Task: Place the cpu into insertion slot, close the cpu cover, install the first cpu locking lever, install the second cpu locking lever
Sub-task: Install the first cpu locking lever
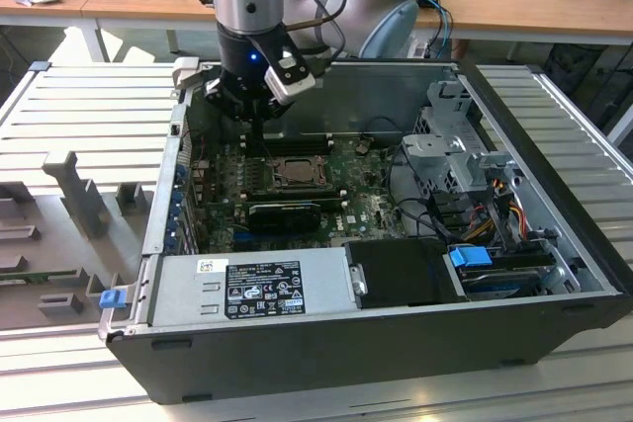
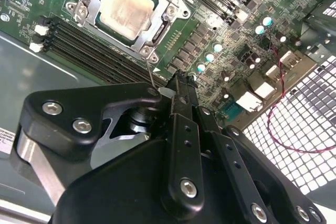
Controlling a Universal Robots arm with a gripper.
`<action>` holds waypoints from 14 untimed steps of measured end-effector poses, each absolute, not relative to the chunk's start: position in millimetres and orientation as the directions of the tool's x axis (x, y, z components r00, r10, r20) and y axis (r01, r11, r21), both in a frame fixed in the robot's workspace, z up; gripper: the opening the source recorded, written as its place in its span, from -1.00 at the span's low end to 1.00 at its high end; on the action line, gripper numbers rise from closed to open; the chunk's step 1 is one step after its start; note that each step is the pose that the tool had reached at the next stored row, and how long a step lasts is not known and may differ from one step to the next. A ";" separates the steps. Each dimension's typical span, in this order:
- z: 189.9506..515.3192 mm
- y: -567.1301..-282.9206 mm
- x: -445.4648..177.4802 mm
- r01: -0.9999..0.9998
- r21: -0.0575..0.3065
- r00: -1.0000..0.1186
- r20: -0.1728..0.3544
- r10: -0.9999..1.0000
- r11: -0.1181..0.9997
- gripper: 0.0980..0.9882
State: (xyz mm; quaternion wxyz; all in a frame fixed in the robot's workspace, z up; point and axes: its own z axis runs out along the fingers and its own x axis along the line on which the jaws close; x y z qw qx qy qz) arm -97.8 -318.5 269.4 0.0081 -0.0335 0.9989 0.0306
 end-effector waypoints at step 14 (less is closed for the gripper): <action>269.4 -318.6 -101.7 -0.067 0.061 -0.998 -0.018 -0.066 0.996 -0.98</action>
